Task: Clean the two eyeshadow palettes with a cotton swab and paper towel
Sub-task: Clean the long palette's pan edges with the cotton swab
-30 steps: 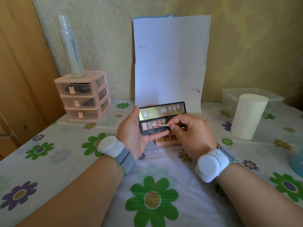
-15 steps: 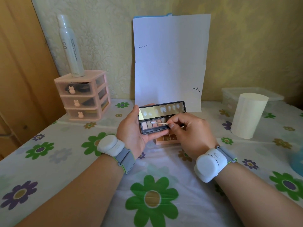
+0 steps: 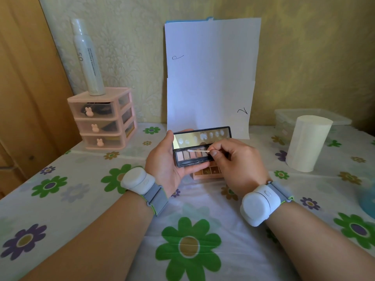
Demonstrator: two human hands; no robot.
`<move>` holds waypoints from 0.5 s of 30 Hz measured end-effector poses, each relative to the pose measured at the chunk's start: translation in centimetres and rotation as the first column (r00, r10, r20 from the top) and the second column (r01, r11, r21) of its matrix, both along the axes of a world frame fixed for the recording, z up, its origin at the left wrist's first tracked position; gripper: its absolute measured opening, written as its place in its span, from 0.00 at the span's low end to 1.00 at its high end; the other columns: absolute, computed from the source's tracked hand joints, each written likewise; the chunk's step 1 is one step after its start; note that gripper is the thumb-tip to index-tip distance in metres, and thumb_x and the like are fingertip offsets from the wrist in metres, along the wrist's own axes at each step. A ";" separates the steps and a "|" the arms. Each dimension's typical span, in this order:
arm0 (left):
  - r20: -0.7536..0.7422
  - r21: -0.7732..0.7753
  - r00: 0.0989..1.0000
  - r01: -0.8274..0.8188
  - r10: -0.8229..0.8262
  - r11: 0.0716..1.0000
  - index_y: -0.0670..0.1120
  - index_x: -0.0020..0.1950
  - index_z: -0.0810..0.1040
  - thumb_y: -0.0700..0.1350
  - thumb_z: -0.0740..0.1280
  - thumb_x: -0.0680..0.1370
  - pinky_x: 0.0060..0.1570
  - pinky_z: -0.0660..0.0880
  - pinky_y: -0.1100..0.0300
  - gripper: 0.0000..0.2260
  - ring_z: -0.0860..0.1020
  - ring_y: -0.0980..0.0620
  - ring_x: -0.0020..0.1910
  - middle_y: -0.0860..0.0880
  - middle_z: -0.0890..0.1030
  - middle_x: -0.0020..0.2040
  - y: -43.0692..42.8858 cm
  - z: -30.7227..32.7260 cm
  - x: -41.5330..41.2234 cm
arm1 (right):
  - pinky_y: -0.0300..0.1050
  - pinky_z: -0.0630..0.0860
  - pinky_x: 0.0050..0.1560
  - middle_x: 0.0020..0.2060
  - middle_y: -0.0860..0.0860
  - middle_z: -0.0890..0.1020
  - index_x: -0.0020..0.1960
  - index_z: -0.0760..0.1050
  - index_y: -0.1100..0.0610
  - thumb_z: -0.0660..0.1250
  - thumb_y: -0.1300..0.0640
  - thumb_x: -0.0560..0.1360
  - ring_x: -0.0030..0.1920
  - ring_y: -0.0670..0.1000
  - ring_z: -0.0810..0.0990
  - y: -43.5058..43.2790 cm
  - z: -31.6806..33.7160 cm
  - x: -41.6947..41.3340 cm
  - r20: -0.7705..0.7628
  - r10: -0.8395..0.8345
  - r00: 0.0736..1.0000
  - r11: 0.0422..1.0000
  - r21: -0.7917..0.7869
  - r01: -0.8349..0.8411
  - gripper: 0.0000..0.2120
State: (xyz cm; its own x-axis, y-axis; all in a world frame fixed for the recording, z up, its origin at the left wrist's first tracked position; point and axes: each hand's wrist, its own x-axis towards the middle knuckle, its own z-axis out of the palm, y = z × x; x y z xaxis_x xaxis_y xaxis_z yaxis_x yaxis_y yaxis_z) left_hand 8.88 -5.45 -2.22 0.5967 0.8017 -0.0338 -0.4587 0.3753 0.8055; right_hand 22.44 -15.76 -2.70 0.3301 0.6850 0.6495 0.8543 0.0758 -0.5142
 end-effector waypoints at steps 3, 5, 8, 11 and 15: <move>-0.006 0.017 1.000 0.000 0.000 1.000 0.43 0.60 0.81 0.57 0.53 0.86 0.44 0.83 0.38 0.23 0.86 0.36 0.47 0.37 0.87 0.51 -0.1 0.0 0.0 | 0.33 0.71 0.41 0.39 0.43 0.81 0.43 0.82 0.49 0.69 0.59 0.76 0.41 0.43 0.77 0.0 0.0 -0.1 -0.005 0.001 1.000 1.000 0.013 -0.001 0.06; -0.010 0.017 1.000 -0.008 0.008 1.000 0.43 0.60 0.81 0.57 0.53 0.86 0.45 0.83 0.38 0.23 0.86 0.36 0.48 0.37 0.86 0.52 0.0 0.0 -0.1 | 0.34 0.69 0.40 0.39 0.43 0.81 0.43 0.81 0.49 0.69 0.59 0.76 0.40 0.43 0.76 0.0 0.0 -0.1 0.002 0.005 1.000 1.000 0.005 -0.005 0.07; 0.003 0.010 1.000 -0.023 0.023 1.000 0.43 0.59 0.81 0.58 0.53 0.86 0.45 0.83 0.38 0.23 0.86 0.36 0.48 0.37 0.86 0.52 0.1 0.0 -0.1 | 0.29 0.65 0.38 0.37 0.44 0.79 0.43 0.81 0.49 0.69 0.60 0.76 0.38 0.43 0.75 -0.1 0.0 -0.1 0.027 0.007 1.000 1.000 -0.010 -0.007 0.07; 0.004 0.009 1.000 -0.027 0.027 1.000 0.43 0.59 0.81 0.58 0.53 0.86 0.45 0.83 0.38 0.24 0.86 0.36 0.48 0.38 0.87 0.52 0.1 0.0 -0.1 | 0.26 0.65 0.39 0.37 0.42 0.78 0.43 0.81 0.50 0.69 0.61 0.75 0.38 0.42 0.75 -0.2 0.1 -0.1 0.032 0.003 0.999 1.000 -0.013 -0.003 0.07; 0.014 0.001 1.000 -0.015 0.015 1.000 0.42 0.60 0.81 0.58 0.53 0.86 0.45 0.83 0.37 0.24 0.85 0.34 0.50 0.36 0.86 0.54 0.1 0.1 -0.2 | 0.25 0.65 0.39 0.36 0.40 0.78 0.43 0.81 0.52 0.68 0.61 0.76 0.41 0.37 0.75 -0.2 0.2 0.2 -0.050 -0.013 0.999 0.999 0.035 0.014 0.06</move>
State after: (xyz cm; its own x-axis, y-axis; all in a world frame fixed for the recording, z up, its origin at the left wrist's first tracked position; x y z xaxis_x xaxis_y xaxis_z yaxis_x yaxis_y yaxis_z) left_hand 8.71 -5.34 -2.17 0.5852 0.8105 -0.0243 -0.4755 0.3672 0.7994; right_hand 22.60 -15.97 -2.49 0.3714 0.6572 0.6558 0.8290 0.0833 -0.5530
